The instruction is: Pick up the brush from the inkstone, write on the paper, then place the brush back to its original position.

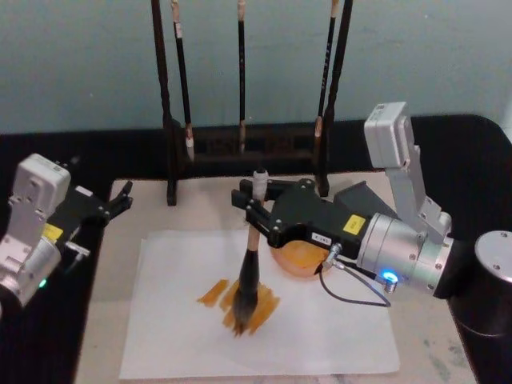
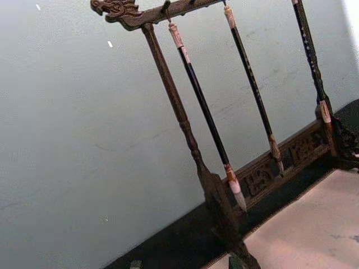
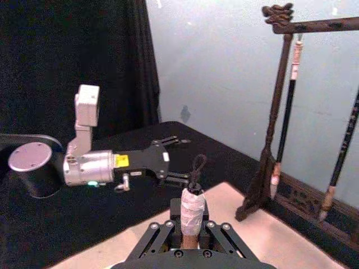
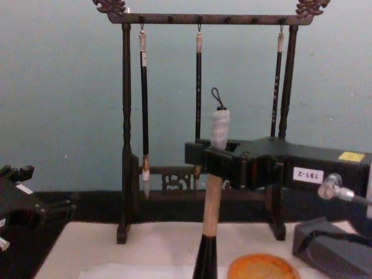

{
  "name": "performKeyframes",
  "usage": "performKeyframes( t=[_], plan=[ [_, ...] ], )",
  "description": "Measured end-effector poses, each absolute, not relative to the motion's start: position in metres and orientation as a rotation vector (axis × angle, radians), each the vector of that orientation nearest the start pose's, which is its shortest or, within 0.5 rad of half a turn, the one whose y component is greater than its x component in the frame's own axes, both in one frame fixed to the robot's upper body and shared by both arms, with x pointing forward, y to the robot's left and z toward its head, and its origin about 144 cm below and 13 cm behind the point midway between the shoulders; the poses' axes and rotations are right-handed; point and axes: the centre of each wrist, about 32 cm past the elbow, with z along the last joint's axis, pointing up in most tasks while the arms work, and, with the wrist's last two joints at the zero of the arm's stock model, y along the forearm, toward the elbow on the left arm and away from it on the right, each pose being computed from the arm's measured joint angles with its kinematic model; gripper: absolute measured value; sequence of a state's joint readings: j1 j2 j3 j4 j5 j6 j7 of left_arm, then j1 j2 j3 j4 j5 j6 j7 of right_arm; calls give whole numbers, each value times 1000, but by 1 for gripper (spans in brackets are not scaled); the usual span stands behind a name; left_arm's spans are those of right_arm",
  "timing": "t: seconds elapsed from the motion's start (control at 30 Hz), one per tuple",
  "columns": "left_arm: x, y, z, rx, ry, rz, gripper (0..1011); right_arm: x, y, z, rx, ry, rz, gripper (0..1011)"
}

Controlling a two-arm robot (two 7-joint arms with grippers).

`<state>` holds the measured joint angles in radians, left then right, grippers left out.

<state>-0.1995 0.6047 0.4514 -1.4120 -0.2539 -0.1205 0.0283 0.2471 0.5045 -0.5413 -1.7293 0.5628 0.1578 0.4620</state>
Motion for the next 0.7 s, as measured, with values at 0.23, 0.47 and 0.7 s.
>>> performKeyframes(
  t=[0.23, 0.47, 0.7],
  plan=[
    [489, 310, 1140, 304, -285, 1248, 1010, 477, -202, 1216, -39, 28, -593, 155],
    [489, 310, 1140, 304, -285, 1248, 1010, 480, -203, 1213, -42, 19, -640, 155],
    [489, 310, 1140, 304, -285, 1248, 1010, 480, -201, 1212, -50, -17, -676, 155]
  ],
)
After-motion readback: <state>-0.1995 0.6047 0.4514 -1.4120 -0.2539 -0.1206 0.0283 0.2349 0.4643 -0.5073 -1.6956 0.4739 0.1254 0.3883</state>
